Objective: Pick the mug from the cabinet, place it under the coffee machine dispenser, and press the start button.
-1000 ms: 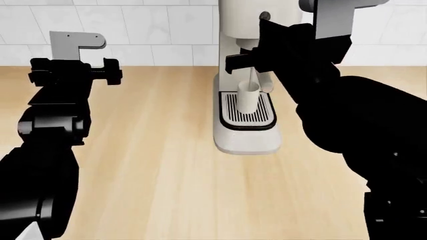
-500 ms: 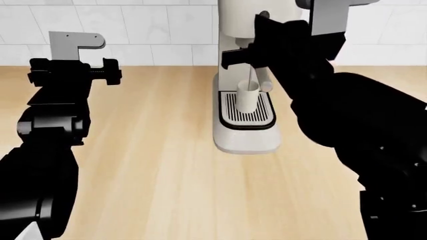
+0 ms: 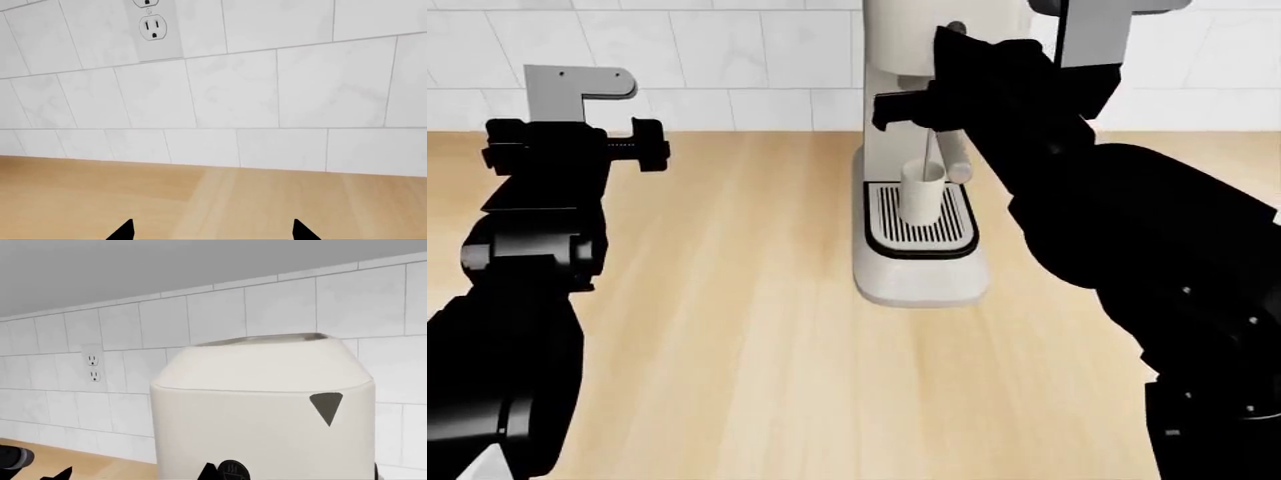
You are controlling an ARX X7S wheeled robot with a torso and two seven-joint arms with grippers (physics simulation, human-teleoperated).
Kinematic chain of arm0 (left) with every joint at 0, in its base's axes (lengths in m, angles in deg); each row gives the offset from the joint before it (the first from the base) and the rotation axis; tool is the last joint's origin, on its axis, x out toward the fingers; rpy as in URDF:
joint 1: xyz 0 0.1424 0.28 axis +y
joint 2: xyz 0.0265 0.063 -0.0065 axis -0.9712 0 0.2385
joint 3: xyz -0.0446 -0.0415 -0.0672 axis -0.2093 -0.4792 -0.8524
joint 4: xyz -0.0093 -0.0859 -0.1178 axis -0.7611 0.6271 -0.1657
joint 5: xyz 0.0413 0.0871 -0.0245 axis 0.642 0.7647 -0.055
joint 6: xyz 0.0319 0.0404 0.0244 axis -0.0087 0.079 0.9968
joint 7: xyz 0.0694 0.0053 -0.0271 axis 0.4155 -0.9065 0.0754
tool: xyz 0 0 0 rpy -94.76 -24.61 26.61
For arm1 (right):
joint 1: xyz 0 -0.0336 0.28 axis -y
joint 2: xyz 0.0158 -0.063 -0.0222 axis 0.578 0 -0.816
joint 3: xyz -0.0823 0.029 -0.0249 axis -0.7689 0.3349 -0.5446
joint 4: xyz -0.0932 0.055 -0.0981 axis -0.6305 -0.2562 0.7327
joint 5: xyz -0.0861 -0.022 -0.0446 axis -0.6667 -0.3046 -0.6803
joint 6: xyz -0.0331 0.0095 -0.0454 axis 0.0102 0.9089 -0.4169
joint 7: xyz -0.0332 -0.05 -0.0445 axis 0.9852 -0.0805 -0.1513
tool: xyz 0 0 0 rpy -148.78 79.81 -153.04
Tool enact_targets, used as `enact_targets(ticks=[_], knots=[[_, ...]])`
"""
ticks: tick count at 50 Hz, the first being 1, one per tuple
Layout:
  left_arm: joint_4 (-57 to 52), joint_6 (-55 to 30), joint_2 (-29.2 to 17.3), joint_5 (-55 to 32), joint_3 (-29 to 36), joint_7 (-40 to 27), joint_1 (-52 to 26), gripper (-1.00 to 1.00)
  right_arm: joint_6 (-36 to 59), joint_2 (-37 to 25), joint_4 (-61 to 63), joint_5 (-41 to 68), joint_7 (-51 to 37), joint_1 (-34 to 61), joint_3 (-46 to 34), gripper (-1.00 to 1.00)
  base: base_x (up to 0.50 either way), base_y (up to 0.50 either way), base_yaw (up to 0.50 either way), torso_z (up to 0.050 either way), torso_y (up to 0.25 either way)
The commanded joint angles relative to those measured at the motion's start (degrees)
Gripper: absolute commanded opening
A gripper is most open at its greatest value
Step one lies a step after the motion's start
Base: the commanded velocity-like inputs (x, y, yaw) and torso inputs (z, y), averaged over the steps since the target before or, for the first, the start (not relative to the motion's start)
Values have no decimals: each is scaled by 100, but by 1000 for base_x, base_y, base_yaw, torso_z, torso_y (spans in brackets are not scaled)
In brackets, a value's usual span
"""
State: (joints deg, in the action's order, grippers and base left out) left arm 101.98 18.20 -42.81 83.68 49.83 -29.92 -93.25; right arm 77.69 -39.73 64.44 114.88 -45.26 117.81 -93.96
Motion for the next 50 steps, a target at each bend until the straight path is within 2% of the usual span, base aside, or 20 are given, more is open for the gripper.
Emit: enact_targets(ticks=[1, 10, 14, 18, 24, 25, 27, 30, 31, 34, 37, 44, 45, 46, 48, 49, 50], knots=[[0, -4, 3, 4, -3, -6, 2, 100, 152, -101, -329, -578, -270, -96, 69, -100, 0, 0, 0, 0, 0], [0, -4, 10, 4, -1, -13, 7, 100, 143, -95, -344, -549, -273, -97, 72, -100, 0, 0, 0, 0, 0], [0, -8, 0, -2, -11, -18, 8, 100, 267, -152, 43, -266, -453, -200, 245, -100, 0, 0, 0, 0, 0], [0, 27, -44, -6, -25, -7, -43, 100, 601, -389, 1051, 604, -915, -446, 735, -100, 0, 0, 0, 0, 0], [-16, 253, -93, 44, 82, 286, -332, 100, 818, -1047, 2671, 2862, -2197, -623, 1827, -100, 0, 0, 0, 0, 0], [-319, 117, -108, 32, 88, 376, -274, 100, 763, -1182, 2867, 3193, -2395, -605, 1983, -100, 0, 0, 0, 0, 0], [-2038, -1428, -253, -106, 3, 514, 659, 100, 621, -1445, 3129, 3760, -2734, -551, 2258, -100, 0, 0, 0, 0, 0], [-4616, -3162, -467, -406, -159, 725, 1549, 100, 509, -1849, 3348, 4272, -3042, -493, 2540, -100, 0, 0, 0, 0, 0], [-5476, -3577, -518, -524, -232, 785, 1726, 100, 499, -1939, 3388, 4365, -3078, -499, 2592, 100, 0, 0, 0, 0, 0], [-8054, -4923, -658, -960, -566, 915, 2237, 100, 502, -2174, 3505, 4542, -3191, -601, 2714, 100, 0, 0, 0, 0, 0], [-10464, -5896, -679, -1358, -992, 985, 2467, 100, 502, -2345, 3606, 4660, -3268, -670, 2808, 100, 0, 0, 0, 0, 0], [-13029, -8251, -402, -2397, -2385, 1333, 2211, 100, 487, -2464, 3909, 4699, -3210, -1136, 3099, 100, 0, 0, 0, 0, 0], [-13112, -8266, -452, -2915, -2607, 1105, 2273, 100, 476, -2467, 3947, 4707, -3203, -1196, 3140, 100, 0, 0, 0, 0, 0], [-13124, -8267, -570, -3774, -2885, 595, 2319, 100, 469, -2471, 3975, 4708, -3199, -1240, 3171, 100, 0, 0, 0, 0, 0], [-12964, -8264, -943, -5493, -3555, -1072, 2301, 100, 469, -2476, 4011, 4686, -3176, -1332, 3232, 100, 0, 0, 0, 0, 0], [-12837, -8255, -1091, -6353, -3712, -1912, 2240, 100, 473, -2476, 4023, 4670, -3159, -1373, 3256, 100, 0, 0, 0, 0, 0], [-12755, -8221, -1184, -7212, -3778, -2459, 2213, 100, 479, -2467, 4034, 4646, -3130, -1427, 3283, 100, 0, 0, 0, 0, 0]])
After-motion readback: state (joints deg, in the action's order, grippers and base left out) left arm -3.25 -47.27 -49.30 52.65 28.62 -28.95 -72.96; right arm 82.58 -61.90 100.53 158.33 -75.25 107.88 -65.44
